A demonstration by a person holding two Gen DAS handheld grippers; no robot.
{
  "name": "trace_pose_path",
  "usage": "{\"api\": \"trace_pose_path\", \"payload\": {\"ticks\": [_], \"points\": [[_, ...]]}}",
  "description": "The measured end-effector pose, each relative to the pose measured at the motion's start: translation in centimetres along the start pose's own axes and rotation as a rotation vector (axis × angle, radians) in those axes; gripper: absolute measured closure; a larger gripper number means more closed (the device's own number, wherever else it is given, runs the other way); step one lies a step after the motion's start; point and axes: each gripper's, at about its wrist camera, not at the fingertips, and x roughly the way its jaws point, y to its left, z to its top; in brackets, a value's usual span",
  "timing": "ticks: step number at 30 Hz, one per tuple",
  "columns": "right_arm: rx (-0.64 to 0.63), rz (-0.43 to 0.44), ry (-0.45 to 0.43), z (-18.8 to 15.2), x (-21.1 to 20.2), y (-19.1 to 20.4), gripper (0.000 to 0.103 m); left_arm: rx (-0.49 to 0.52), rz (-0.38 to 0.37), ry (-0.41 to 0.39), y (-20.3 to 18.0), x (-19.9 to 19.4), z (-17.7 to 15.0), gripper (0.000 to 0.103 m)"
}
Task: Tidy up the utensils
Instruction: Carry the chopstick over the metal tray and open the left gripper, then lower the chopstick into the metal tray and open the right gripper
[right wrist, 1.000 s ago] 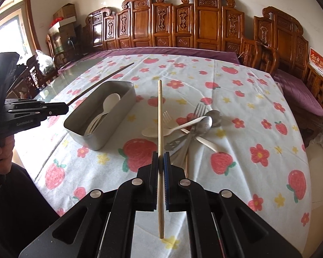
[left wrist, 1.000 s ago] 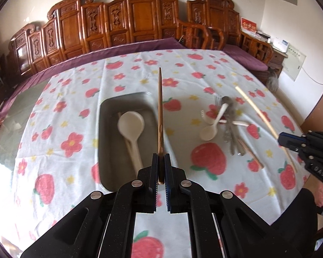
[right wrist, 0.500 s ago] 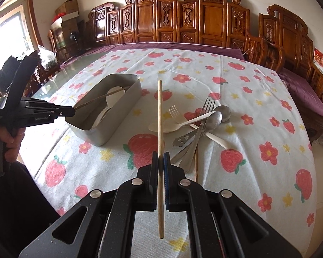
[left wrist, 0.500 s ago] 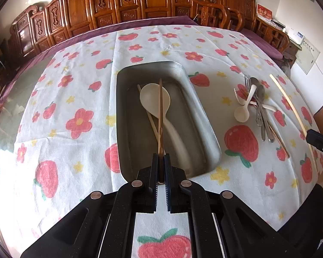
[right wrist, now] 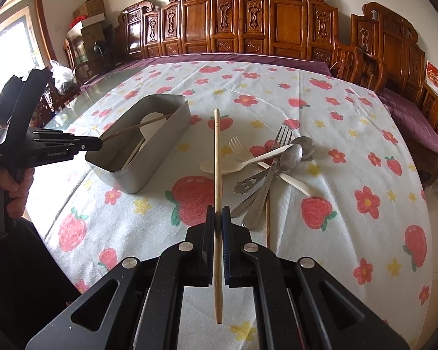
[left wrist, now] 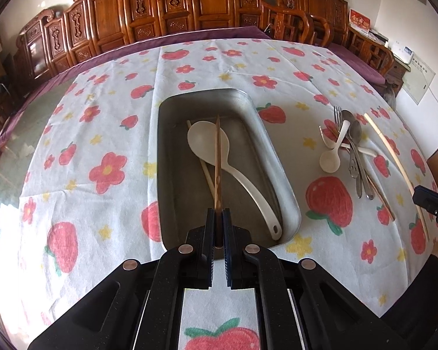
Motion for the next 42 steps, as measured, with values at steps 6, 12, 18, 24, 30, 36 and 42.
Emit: {"api": "trace_pose_path", "payload": {"ticks": [6,12,18,24,30,36,42], "points": [[-0.005,0.000,0.005,-0.1,0.0,0.3,0.097,0.015,-0.020,0.011,-1.5,0.8,0.5,0.098],[-0.009,-0.003,0.010,-0.1,-0.1,0.4,0.097,0.019,-0.032,0.012,-1.9,1.3,0.5,0.096],[-0.012,-0.007,0.024,-0.2,0.3,0.7,0.097,0.010,-0.040,-0.036,-1.0,0.1,0.4,0.078],[-0.023,0.008,0.027,0.4,0.8,2.1,0.097,-0.005,0.000,-0.081,1.0,-0.9,0.0,0.075],[-0.024,0.051,0.025,2.2,2.0,4.3,0.097,-0.061,0.021,-0.137,3.8,-2.1,-0.7,0.075],[-0.008,0.108,0.030,4.8,4.3,6.9,0.097,-0.104,0.032,-0.184,5.9,-2.5,-1.2,0.075],[0.027,0.164,0.045,8.0,7.6,9.1,0.097,-0.141,0.023,-0.219,7.3,-2.9,-1.6,0.075]]}}
